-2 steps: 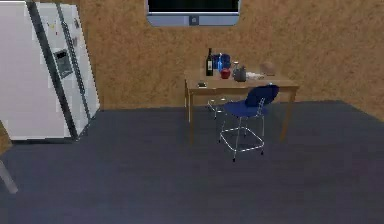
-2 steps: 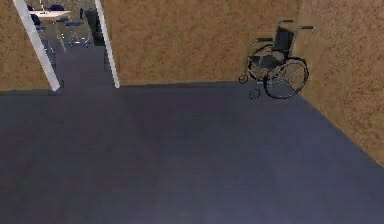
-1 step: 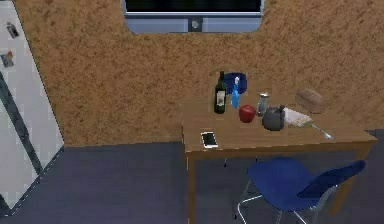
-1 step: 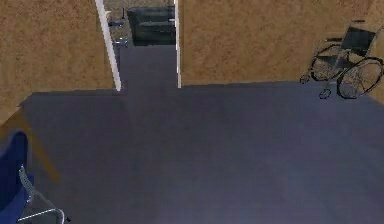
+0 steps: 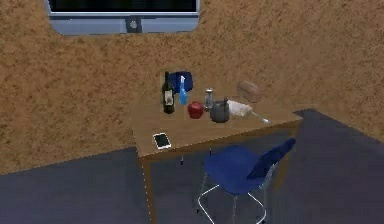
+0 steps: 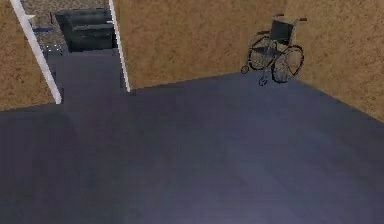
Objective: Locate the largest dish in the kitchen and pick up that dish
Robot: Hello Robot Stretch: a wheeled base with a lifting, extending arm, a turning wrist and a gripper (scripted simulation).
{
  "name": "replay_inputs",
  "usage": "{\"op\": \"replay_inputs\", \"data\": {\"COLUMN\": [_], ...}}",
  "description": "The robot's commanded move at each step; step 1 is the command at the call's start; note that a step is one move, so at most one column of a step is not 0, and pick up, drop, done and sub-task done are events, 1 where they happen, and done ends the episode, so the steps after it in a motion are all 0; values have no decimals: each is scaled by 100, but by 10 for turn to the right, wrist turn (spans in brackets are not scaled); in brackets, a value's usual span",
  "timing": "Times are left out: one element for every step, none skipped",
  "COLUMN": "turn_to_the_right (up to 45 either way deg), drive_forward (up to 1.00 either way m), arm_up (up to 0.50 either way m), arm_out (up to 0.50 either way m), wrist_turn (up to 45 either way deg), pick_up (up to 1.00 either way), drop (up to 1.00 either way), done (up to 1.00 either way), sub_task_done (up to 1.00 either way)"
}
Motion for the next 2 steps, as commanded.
{"op": "replay_inputs", "data": {"turn_to_the_right": [0,-450], "drive_forward": [20,0], "arm_up": [0,0], "arm_out": [0,0], "wrist_turn": [0,0], "pick_up": [0,0], "drop": [0,0], "done": [0,0], "sub_task_done": [0,0]}}
